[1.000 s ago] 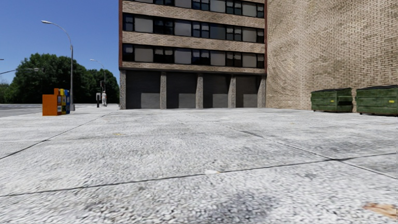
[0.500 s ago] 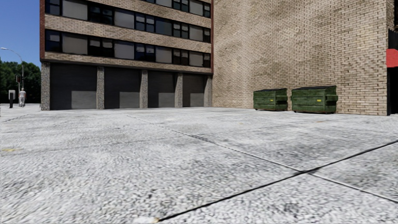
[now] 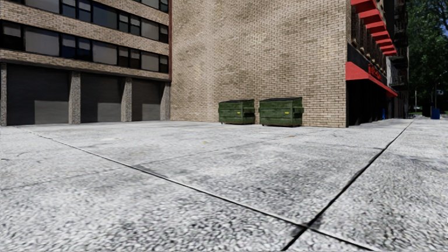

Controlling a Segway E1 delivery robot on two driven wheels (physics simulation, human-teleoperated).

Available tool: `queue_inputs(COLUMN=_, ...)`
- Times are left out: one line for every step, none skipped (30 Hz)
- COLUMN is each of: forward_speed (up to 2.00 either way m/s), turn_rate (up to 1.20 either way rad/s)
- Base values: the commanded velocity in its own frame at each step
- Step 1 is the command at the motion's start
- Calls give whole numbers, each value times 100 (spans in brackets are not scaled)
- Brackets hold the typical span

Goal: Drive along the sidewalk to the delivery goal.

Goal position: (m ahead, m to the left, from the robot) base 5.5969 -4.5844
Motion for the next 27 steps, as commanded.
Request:
queue_inputs(forward_speed=177, turn_rate=-69)
queue_inputs(forward_speed=177, turn_rate=-69)
queue_inputs(forward_speed=177, turn_rate=-69)
queue_inputs(forward_speed=177, turn_rate=-69)
queue_inputs(forward_speed=177, turn_rate=-69)
queue_inputs(forward_speed=177, turn_rate=-69)
queue_inputs(forward_speed=177, turn_rate=-69)
queue_inputs(forward_speed=177, turn_rate=-69)
queue_inputs(forward_speed=177, turn_rate=-69)
queue_inputs(forward_speed=177, turn_rate=-69)
queue_inputs(forward_speed=177, turn_rate=-69)
queue_inputs(forward_speed=177, turn_rate=-69)
queue_inputs(forward_speed=177, turn_rate=-69)
queue_inputs(forward_speed=177, turn_rate=-69)
queue_inputs(forward_speed=177, turn_rate=-69)
queue_inputs(forward_speed=177, turn_rate=-69)
queue_inputs(forward_speed=177, turn_rate=-69)
queue_inputs(forward_speed=177, turn_rate=-69)
queue_inputs(forward_speed=177, turn_rate=-69)
queue_inputs(forward_speed=177, turn_rate=-69)
queue_inputs(forward_speed=177, turn_rate=-69)
queue_inputs(forward_speed=177, turn_rate=-69)
queue_inputs(forward_speed=177, turn_rate=-69)
queue_inputs(forward_speed=177, turn_rate=-69)
queue_inputs(forward_speed=177, turn_rate=-69)
queue_inputs(forward_speed=177, turn_rate=-69)
queue_inputs(forward_speed=177, turn_rate=-69)
